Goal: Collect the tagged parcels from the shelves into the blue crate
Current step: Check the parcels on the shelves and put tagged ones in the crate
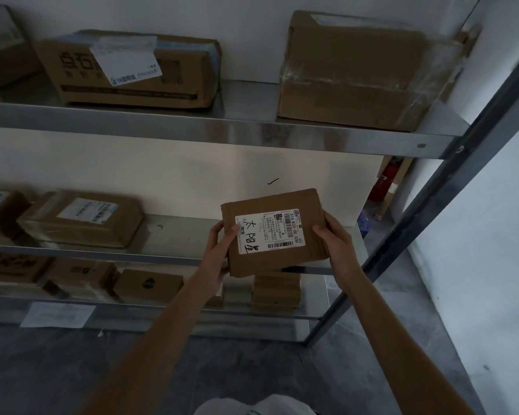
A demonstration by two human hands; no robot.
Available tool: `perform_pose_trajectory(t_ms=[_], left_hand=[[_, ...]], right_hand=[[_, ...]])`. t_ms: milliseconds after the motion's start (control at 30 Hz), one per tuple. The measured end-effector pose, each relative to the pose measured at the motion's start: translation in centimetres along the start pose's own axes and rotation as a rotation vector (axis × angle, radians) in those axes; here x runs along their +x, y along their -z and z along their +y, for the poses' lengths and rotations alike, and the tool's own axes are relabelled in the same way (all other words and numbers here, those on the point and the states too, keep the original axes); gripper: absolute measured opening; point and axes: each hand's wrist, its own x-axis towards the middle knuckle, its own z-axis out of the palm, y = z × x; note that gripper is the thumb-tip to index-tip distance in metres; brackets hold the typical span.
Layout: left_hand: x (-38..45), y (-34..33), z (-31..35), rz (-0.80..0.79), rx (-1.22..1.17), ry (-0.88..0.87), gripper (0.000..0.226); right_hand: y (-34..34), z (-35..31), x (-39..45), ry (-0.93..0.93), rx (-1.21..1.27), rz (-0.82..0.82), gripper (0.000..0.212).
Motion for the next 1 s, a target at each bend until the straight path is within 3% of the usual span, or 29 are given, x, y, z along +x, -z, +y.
perform_pose_trajectory(t_ms=[133, 233, 300, 467, 1000], left_hand=[[0.5, -0.1, -0.3, 0.028, 0.003, -0.031, 0.042], [1.2, -0.8, -0.6, 0.013, 0.062, -0.057, 0.03], [1.9, -1.0, -0.8, -0.013, 0.146, -0.065, 0.024], [4.0, -1.2, -2.1, -0.164, 0.357, -0.065, 0.045], [7.3, -3.6, -4.0, 0.001, 0.309, -0.037, 0.047]], right_hand=[[-0.7, 1.7, 0.5, -0.065, 0.06, 0.117, 0.045], [-1.5, 2.6, 0.6, -0.176, 0.139, 0.234, 0.034], [-1.4, 3.4, 1.0, -0.192, 0.098, 0.222, 0.035], [0.0, 5.4, 2.1, -0.226, 0.033, 0.196, 0.045], [1.3, 7.3, 5.4, -0.294, 0.086, 0.164, 0.049]])
